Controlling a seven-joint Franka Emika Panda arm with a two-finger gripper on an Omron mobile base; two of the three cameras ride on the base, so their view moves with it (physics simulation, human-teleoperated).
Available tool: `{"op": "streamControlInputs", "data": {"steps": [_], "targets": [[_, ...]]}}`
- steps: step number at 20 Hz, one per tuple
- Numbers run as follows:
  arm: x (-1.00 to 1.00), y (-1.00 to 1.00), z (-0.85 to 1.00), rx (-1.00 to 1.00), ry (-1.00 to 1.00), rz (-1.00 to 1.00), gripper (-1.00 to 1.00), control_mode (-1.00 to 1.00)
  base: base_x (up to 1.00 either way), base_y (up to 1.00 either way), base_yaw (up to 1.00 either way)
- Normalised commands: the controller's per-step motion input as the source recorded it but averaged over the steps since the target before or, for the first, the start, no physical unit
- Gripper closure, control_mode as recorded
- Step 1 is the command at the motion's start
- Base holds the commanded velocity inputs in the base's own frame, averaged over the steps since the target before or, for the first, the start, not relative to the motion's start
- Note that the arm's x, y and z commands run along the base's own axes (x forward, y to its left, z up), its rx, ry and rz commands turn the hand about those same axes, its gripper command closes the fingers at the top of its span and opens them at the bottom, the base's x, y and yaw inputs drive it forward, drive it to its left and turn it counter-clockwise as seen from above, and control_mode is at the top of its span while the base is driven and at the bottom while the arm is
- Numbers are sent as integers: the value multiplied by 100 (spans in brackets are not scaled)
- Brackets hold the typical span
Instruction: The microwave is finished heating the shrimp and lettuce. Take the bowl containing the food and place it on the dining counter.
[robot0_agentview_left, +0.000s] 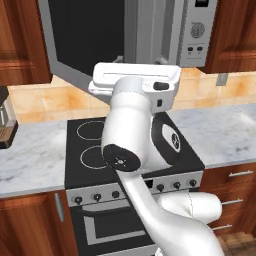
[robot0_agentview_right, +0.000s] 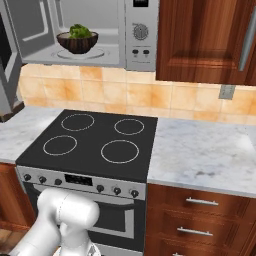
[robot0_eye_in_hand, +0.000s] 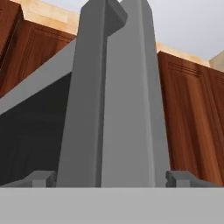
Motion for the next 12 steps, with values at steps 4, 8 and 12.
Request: {"op": "streamControlInputs", "data": {"steps": [4,8,12], "targets": [[-81,14,-18,-4,-2,0,-100,-100,0,0,0],[1,68,0,-10,1,-4,-100,-100,0,0,0],[-34,-4,-2,0,0,-1,-100,-100,0,0,0]]}}
